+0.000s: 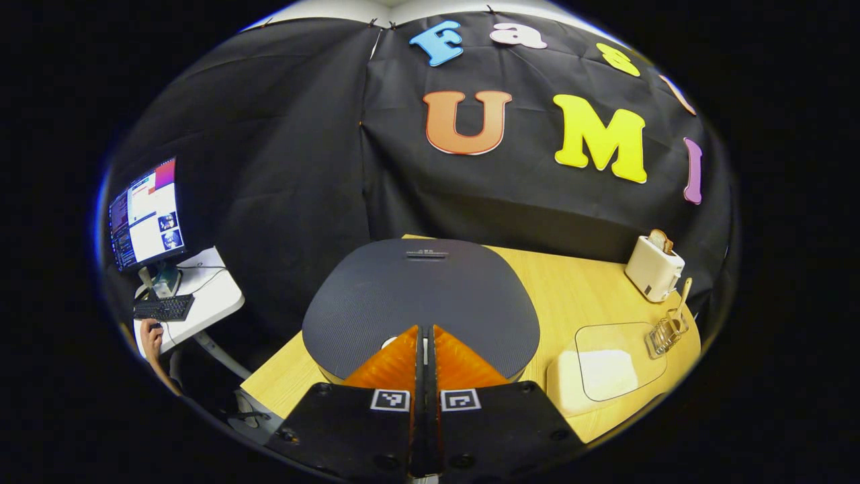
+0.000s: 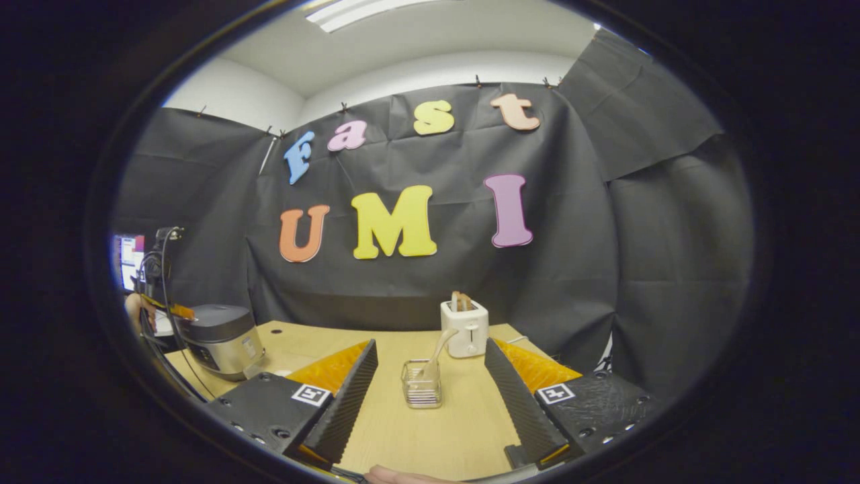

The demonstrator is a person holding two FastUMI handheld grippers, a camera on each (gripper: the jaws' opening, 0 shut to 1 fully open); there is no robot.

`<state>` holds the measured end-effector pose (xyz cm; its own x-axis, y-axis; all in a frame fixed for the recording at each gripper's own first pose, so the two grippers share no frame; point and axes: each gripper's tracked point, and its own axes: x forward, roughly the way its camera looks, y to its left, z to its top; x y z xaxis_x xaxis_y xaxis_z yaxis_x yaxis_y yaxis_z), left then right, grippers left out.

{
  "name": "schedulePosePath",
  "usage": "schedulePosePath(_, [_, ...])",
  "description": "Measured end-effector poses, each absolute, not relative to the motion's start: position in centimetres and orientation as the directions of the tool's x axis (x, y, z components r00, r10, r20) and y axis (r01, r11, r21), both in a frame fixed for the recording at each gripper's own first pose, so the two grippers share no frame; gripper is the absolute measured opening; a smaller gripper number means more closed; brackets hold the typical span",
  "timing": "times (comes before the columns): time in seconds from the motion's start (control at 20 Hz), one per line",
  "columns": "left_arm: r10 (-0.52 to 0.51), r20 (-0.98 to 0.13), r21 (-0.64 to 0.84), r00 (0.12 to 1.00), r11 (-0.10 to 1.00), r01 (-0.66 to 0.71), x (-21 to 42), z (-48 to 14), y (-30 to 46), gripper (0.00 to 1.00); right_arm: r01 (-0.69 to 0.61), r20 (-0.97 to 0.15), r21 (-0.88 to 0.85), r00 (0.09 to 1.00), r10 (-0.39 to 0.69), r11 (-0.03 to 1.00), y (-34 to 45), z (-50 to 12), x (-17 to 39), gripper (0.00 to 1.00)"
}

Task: Close the left gripper, press the button to open the rice cooker; take a wooden spoon from the chopstick holder with the right hand, scoop a spoonful of rice and pour it into the rice cooker, then put the wooden spoon back into the chopstick holder.

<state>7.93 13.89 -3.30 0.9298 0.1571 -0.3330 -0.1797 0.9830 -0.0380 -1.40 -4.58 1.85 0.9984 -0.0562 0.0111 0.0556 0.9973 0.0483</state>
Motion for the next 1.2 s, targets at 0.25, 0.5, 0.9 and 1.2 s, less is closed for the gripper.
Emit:
schedulePosePath(0.25, [0.231,-0.147,-0.004,0.962,0.972,-0.234,7.8,1.3,14.2,0.03,0.071,-0.01,0.054,0.997,-0.071,0.996,-5.0,1.2,-1.0,0.95])
schedulePosePath(0.5, [0.202,-0.028,-0.012,0.979,0.979,-0.203,6.3,5.9,12.6,0.44,0.089,-0.018,0.048,0.996,-0.088,0.995,-5.3,0.8,-0.7,0.95])
schedulePosePath(0.9, [0.143,0.04,0.0,0.989,0.99,-0.144,2.7,5.4,9.6,1.0,0.121,-0.023,0.035,0.993,-0.12,0.992,-5.9,-0.1,0.8,0.95])
schedulePosePath(1.2, [0.106,0.085,-0.064,0.991,0.993,-0.101,-0.4,3.3,8.0,1.0,0.07,-0.087,0.03,0.994,-0.067,0.997,-4.4,-2.6,6.3,0.95])
